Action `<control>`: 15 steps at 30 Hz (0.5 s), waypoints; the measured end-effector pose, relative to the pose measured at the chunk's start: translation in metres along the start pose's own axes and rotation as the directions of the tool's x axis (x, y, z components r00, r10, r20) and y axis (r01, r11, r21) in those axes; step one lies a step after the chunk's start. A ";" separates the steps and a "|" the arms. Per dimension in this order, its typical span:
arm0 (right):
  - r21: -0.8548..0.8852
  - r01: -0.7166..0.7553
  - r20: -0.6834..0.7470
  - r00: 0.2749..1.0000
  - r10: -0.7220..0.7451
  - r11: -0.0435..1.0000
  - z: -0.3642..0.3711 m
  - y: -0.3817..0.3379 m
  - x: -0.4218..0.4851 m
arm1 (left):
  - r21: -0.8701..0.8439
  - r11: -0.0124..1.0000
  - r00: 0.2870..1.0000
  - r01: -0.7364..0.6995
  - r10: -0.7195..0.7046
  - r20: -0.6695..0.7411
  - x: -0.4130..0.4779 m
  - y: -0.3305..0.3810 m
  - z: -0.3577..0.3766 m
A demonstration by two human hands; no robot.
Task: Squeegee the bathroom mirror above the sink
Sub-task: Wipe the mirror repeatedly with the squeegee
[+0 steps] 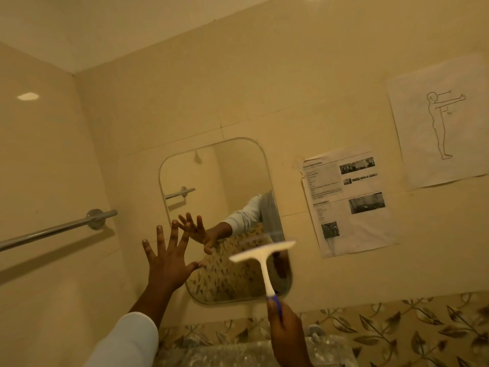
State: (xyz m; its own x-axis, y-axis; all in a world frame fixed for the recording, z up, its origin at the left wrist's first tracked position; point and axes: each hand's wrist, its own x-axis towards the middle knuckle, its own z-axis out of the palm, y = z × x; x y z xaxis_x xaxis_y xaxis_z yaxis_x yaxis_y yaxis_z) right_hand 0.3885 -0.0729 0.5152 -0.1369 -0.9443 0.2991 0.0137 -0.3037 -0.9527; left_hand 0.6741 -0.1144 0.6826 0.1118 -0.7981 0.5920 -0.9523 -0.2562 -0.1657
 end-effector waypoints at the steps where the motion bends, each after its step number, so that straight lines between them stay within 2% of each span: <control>1: 0.048 0.058 0.034 0.998 -0.060 0.997 0.002 -0.015 0.009 | 0.001 1.000 1.000 -0.007 0.007 0.001 0.001 0.002 0.001; 4: 0.132 0.155 0.055 0.985 -0.163 0.979 0.010 -0.063 0.041 | 0.014 1.000 1.000 -0.016 0.016 -0.001 0.002 0.006 0.000; 7: 0.076 0.244 0.049 0.967 -0.248 0.967 0.019 -0.091 0.068 | 0.021 1.000 1.000 -0.013 0.012 0.004 0.006 0.009 -0.002; 11: 0.112 0.324 0.093 0.938 -0.334 0.939 0.035 -0.142 0.099 | 0.018 1.000 1.000 -0.024 0.025 -0.011 0.010 0.008 -0.009; 15: 0.099 0.372 0.048 0.925 -0.378 0.923 0.045 -0.196 0.129 | 0.031 0.999 0.999 -0.032 0.033 -0.025 0.015 0.003 -0.014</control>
State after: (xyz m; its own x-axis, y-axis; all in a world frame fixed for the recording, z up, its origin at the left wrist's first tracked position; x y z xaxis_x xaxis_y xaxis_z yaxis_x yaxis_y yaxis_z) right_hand 0.4127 -0.1411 0.7434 -0.0839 -0.7647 0.6389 0.0597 -0.6439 -0.7628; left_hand 0.6691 -0.1191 0.7019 0.0731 -0.7922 0.6059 -0.9461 -0.2473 -0.2092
